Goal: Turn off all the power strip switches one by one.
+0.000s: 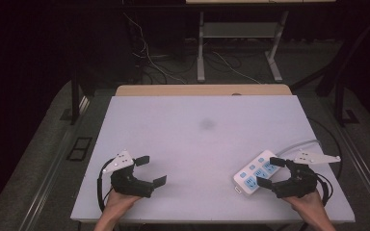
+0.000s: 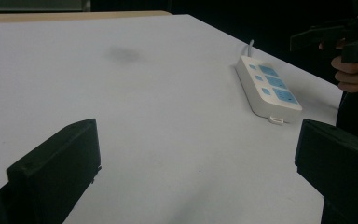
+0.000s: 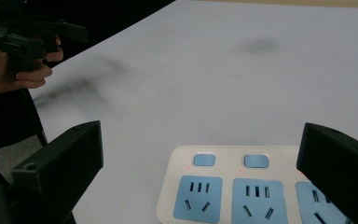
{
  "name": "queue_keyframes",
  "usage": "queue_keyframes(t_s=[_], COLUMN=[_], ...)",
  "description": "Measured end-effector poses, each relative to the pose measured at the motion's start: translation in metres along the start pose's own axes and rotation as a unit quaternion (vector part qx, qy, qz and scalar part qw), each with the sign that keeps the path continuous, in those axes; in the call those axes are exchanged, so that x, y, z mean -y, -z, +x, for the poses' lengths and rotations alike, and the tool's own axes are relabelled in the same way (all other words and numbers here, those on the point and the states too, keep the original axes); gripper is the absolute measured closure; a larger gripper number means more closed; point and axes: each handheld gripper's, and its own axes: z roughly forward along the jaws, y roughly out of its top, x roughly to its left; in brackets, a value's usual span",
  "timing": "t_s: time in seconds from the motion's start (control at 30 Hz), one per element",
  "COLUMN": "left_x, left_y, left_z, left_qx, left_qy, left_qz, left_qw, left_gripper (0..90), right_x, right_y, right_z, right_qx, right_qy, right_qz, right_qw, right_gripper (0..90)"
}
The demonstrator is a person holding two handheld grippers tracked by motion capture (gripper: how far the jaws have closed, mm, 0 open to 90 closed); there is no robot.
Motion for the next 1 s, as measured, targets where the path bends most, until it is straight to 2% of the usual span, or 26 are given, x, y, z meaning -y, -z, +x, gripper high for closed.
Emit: queue_keyframes(t_s=[0.3,0.57,1.0], left_x=[-0.0001,-0.0004,0.0022], left_y=[-0.0003,-0.0036,-0.0078], left_z=[0.0007,0.0018,-0.0025], left_qx=[0.001,0.008,0.012], left_qy=[0.000,0.000,-0.002], left_qz=[0.002,0.005,0.013], left_qw=[1.0000,1.0000,0.9998], left_gripper=[0.0,0.0,0.0], right_x=[0.0001,0.0005,-0.0021], right_y=[-0.0005,-0.0015,-0.0028], right_z=[-0.0002,-0.0023,-0.0064], right_qx=[0.001,0.012,0.022], right_qy=[-0.001,-0.003,-0.005], right_qz=[0.003,0.007,0.021], right_qw=[1.0000,0.9999,0.9995], right_gripper=[0.2,0.2,0.2])
